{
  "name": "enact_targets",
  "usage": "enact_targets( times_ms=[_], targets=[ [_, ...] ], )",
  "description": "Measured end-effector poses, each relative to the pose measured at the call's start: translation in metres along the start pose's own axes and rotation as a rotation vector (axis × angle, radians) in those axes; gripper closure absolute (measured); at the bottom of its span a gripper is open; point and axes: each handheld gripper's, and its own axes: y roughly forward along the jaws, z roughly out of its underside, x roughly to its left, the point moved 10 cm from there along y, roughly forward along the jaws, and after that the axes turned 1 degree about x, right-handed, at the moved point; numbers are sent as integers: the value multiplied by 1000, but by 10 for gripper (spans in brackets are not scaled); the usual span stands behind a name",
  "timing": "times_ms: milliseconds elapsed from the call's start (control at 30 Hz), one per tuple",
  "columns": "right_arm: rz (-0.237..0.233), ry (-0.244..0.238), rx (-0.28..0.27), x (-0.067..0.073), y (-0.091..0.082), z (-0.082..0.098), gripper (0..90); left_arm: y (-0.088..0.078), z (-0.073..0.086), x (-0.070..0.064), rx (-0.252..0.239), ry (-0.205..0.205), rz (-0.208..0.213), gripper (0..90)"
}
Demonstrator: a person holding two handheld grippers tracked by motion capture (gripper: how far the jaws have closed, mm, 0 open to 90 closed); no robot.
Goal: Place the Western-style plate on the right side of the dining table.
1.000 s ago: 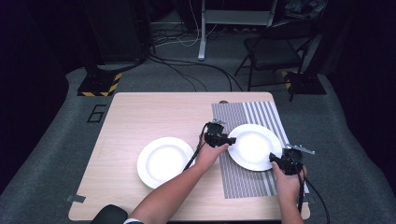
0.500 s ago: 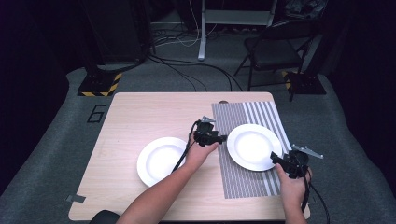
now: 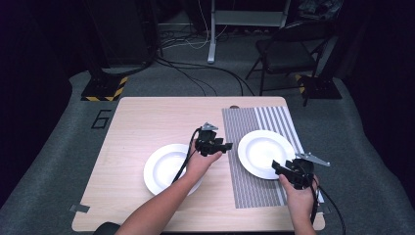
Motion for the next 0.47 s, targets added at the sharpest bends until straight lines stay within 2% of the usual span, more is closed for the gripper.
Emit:
enact_targets(
  times_ms=[200,267,300,467],
  targets=[
    [-36,-22,23,13,5,5,399,-16,6,5,-1,-12,10,471],
    [-56,-35,31,22,7,7,394,-24,9,9,3,-2,6,463],
    [-56,-35,31,22,7,7,394,-27,10,10,9,5,5,463],
    [-93,-50,44,35,8,8,384,-48,13,20,-4,34,-14,421]
  ],
)
